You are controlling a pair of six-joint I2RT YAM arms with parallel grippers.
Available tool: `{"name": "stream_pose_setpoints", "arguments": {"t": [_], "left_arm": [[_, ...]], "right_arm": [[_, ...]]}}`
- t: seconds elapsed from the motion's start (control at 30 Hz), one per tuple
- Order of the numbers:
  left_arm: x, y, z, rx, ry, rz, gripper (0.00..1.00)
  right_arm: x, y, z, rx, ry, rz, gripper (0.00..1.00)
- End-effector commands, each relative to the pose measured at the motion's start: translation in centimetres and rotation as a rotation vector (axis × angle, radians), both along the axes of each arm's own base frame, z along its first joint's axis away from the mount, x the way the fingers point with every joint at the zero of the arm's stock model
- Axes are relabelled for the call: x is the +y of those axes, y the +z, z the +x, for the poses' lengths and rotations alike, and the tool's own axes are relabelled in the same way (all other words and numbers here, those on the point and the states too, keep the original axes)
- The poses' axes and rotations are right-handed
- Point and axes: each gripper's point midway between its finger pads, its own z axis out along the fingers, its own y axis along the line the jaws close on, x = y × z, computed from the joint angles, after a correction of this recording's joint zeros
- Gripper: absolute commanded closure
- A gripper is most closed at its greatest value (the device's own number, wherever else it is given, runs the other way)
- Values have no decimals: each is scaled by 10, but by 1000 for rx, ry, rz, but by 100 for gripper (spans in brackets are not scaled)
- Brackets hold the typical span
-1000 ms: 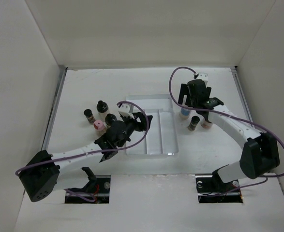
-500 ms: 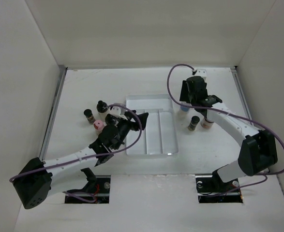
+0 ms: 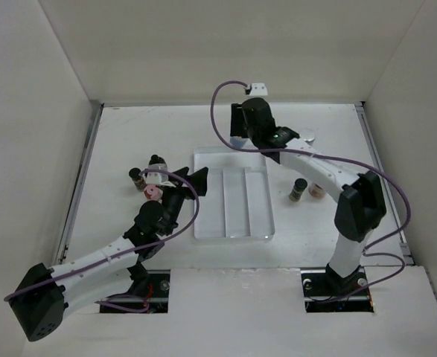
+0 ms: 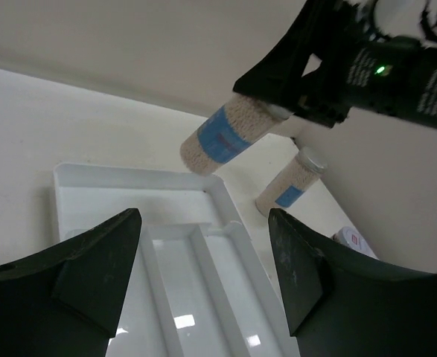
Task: Organize the condiment bottles
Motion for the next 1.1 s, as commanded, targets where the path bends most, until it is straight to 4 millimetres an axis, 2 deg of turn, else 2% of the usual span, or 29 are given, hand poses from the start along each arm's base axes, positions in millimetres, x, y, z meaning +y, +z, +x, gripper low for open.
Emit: {"name": "stream_pose_setpoints", "arguments": {"t": [0.0,0.13,0.33,0.4,0.47,0.57,0.7,0.77,0.83,0.9,0.93,1.0,1.07], "left_arm": [[19,17,1,-48,67,-64,32],[24,16,0,-45,79,-65,32],[25,16,2,-42,84,-65,32],[26,15,2,-42,87,-65,31],[27,14,2,-41,89,-66,31],[28,14,3,-39,96,-65,30],[27,12,4,-34,96,-61,30],[27,12,4,-34,96,-61,30],[27,10,4,-30,96,-58,29],[26,8,5,-25,96,-53,29],[24,7,5,-23,90,-51,29],[22,6,5,-21,85,-50,29],[20,6,6,-18,80,-46,28]], "right_arm": [[33,20,17,-66,43,46,56],[45,-5,21,-18,60,23,56],[48,-41,21,44,64,-19,53],[51,-56,19,69,69,-35,41],[52,-64,16,79,71,-41,24],[48,-51,12,64,70,-31,13],[36,-2,0,-10,69,13,2],[15,20,-9,-47,47,32,0],[-24,27,-10,-65,-25,27,0],[-79,17,-7,-56,-161,-9,0],[-100,12,-6,-48,-219,-27,0],[-148,-9,-4,-14,-355,-91,0],[-181,-32,0,35,-444,-149,0]]}}
